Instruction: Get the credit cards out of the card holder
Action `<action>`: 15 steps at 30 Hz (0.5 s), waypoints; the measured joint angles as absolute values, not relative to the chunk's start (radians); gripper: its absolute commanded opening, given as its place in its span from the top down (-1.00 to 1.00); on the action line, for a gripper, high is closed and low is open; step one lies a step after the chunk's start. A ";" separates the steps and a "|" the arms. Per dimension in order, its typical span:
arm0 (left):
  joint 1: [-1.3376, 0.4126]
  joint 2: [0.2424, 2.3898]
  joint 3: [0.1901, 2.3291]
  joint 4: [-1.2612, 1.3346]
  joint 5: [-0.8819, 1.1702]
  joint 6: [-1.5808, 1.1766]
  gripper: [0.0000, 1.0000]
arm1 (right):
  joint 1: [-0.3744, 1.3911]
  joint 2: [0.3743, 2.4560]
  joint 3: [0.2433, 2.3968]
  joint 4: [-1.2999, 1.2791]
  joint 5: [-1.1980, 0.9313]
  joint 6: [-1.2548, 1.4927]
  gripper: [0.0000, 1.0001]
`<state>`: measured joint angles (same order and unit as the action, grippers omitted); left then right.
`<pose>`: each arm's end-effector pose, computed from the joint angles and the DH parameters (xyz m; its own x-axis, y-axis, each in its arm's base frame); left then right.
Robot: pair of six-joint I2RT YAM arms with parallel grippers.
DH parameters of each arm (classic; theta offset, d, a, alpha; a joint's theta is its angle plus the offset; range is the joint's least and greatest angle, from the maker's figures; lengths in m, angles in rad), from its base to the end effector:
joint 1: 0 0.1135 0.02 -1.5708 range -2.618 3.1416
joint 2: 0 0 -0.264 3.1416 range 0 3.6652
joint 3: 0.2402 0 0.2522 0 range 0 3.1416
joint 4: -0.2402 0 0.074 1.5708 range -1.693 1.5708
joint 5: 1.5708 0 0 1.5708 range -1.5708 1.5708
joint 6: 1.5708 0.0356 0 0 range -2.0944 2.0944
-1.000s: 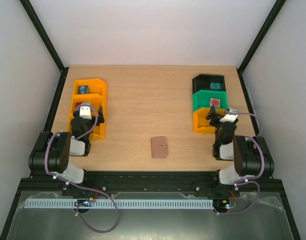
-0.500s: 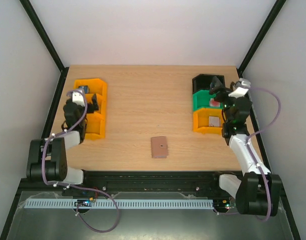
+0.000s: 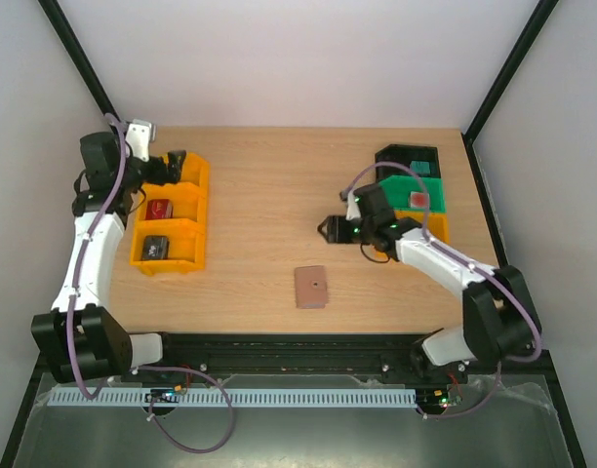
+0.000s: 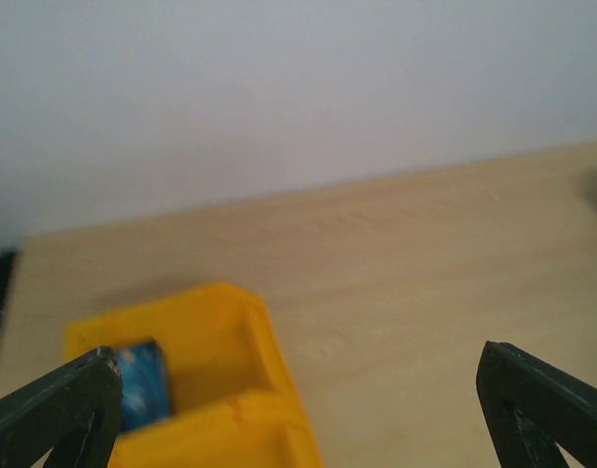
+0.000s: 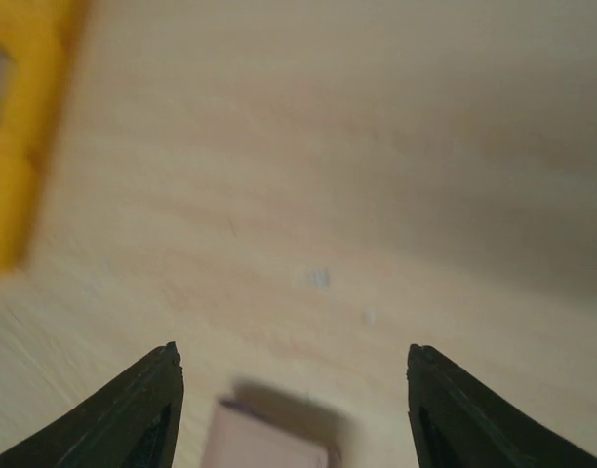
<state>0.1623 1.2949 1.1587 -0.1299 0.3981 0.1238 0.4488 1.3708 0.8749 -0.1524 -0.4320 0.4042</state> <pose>0.3002 0.0352 0.3656 -0.2303 0.0776 -0.9700 0.2505 0.9679 0.0180 0.2605 0.1420 0.2442 -0.7734 0.0240 -0.6334 -0.4248 0.7222 0.5459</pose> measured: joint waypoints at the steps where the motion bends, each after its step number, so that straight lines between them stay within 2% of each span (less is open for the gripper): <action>1: 0.162 1.287 1.162 -0.187 0.436 0.129 -0.99 | 0.474 1.398 0.875 -0.187 -0.427 0.406 -0.19; 7: 0.162 1.243 1.135 -0.395 0.645 0.076 -0.99 | 0.593 1.567 0.873 -0.344 -0.453 0.404 -0.02; 15: 0.140 1.236 1.060 -0.432 0.745 -0.046 -0.99 | 0.599 1.633 0.856 -0.353 -0.557 0.403 0.25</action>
<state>0.1402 1.2358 1.0599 -0.4320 0.7452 -0.0460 0.5987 1.6325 0.8562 -0.3534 -0.5571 0.4030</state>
